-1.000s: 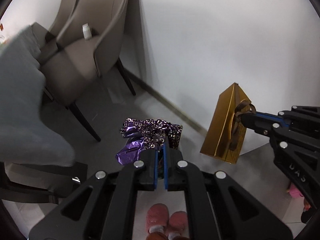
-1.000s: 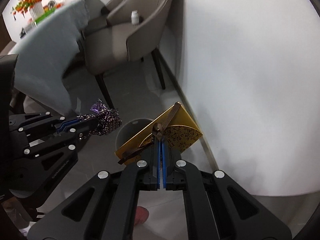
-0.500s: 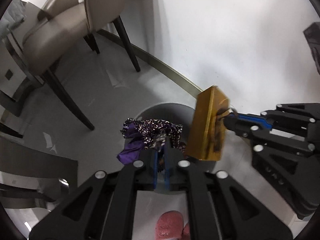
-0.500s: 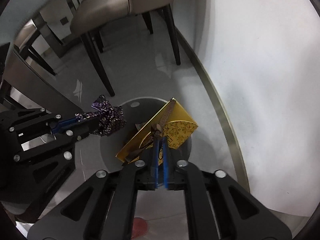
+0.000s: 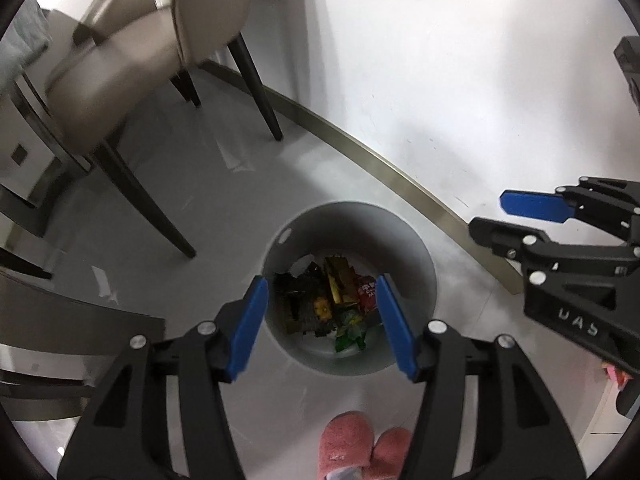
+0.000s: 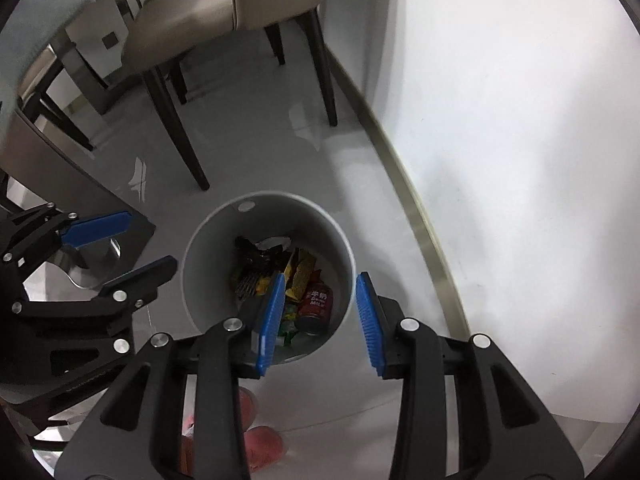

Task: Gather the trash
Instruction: 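Open both tools over the grey bin to drop the wrapper and gold box, then move both open tools back over the table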

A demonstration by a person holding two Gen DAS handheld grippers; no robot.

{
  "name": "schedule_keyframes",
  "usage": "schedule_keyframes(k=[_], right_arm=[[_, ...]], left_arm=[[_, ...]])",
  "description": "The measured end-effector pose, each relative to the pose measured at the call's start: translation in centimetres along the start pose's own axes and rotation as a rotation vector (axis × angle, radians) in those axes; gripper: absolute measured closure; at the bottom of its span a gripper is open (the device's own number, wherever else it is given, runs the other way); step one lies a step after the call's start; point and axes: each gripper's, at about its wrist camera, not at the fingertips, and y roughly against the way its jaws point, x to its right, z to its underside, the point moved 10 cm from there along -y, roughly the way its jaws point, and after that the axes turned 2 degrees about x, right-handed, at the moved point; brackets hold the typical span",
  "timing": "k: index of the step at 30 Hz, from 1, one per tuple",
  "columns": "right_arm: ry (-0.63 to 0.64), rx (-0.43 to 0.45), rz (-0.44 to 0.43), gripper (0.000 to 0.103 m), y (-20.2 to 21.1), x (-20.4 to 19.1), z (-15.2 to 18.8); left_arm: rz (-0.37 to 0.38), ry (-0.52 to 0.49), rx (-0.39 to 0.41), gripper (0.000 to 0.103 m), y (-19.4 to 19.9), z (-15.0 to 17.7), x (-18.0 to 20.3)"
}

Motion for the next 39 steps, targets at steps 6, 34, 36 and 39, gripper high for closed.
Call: schedule_keyframes(k=[6, 34, 36, 39], right_arm=[[-0.048, 0.055, 0.03, 0.067, 7.8, 0.9, -2.6], [0.131, 0.412, -0.068, 0.065, 41.9, -15.0, -18.1], [0.184, 0.433, -0.095, 0.054, 42.1, -18.9, -19.8], [0.25, 0.451, -0.128, 0.051, 42.3, -24.0, -21.6]], left_arm=[[-0.032, -0.003, 0.047, 0.046, 7.8, -3.7, 0.7], [-0.377, 0.39, 0.345, 0.043, 46.1, -9.4, -15.6], [-0.426, 0.453, 0.356, 0.043, 47.8, -8.0, -19.4], [-0.475, 0.517, 0.367, 0.043, 49.9, -6.3, -24.1]])
